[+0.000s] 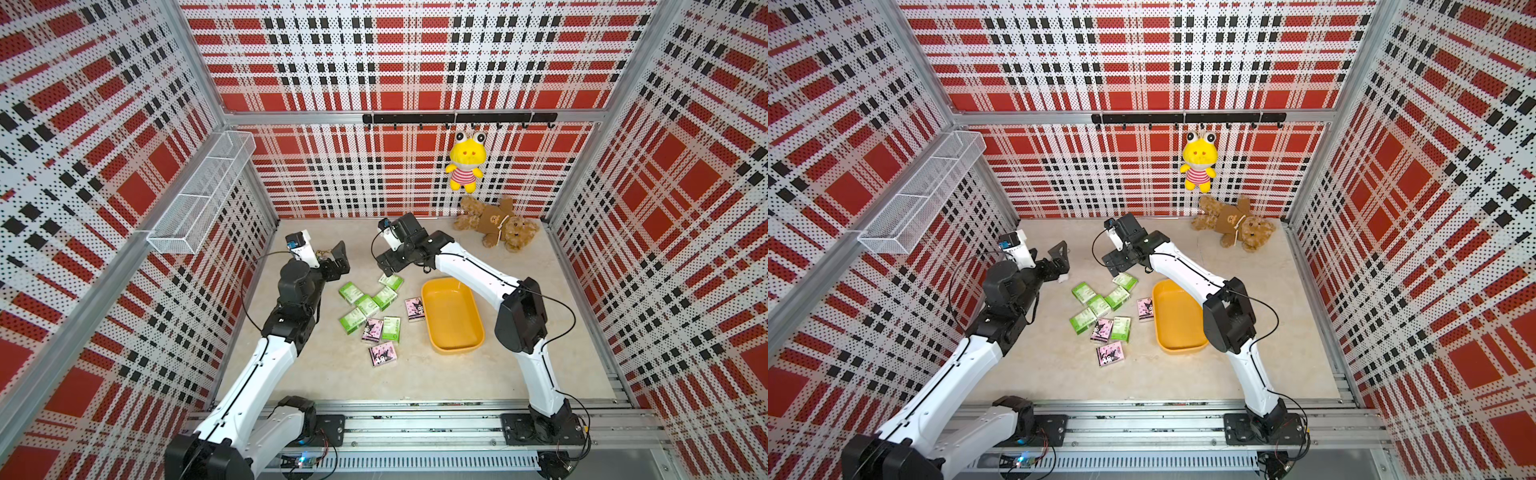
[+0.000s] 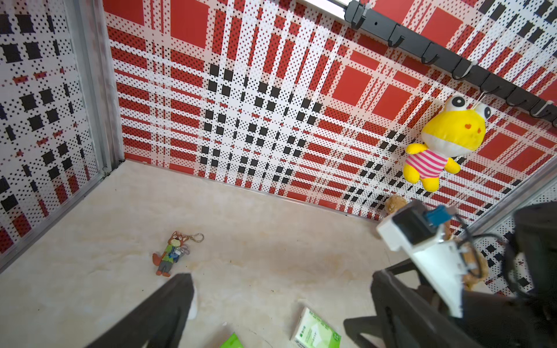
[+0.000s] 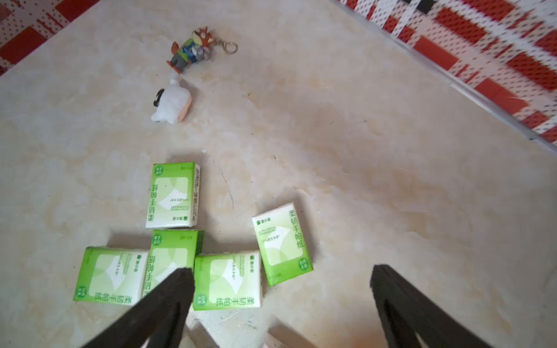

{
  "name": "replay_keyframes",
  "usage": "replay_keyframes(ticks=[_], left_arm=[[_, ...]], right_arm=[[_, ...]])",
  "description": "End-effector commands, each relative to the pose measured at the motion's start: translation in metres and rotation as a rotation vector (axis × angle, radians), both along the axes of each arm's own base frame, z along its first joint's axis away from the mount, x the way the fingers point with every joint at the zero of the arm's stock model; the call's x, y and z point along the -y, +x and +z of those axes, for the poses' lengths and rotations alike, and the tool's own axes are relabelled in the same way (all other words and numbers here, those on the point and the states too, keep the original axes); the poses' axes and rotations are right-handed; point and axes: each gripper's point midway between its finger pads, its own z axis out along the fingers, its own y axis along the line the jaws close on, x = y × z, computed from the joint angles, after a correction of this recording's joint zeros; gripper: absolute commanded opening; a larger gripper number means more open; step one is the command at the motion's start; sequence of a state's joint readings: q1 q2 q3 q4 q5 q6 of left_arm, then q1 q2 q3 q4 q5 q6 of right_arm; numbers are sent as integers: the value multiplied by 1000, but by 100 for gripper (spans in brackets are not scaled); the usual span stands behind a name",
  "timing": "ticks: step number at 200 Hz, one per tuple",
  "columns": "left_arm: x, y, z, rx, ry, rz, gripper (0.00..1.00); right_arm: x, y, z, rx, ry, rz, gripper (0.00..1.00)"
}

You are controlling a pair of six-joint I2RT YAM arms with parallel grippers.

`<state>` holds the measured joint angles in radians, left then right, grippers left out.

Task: Put the pocket tissues into the storage box
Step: Pick up the pocket tissues from the center of the board.

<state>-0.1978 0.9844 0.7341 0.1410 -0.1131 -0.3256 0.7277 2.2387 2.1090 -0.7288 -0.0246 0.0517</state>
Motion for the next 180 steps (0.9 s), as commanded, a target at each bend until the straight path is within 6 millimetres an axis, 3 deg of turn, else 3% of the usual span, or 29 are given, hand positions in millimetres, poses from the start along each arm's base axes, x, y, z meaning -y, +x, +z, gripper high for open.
replay_keyframes(ticks=[1,58,98,180], left_arm=[[4,-3,5,13,-14,-21,100],[6,-10,5,26,-9,-44,100],[5,-14,3,24,-2,-41,100],[5,-13,0,16,10,-41,100]], right_arm=[[-4,-9,-22,-85,-31,55,100],[-21,3,-52,-137,-37,60,100],[-22,4,-78,-169,-57,55,100],[-23,8,-109,-181,-100,59,100]])
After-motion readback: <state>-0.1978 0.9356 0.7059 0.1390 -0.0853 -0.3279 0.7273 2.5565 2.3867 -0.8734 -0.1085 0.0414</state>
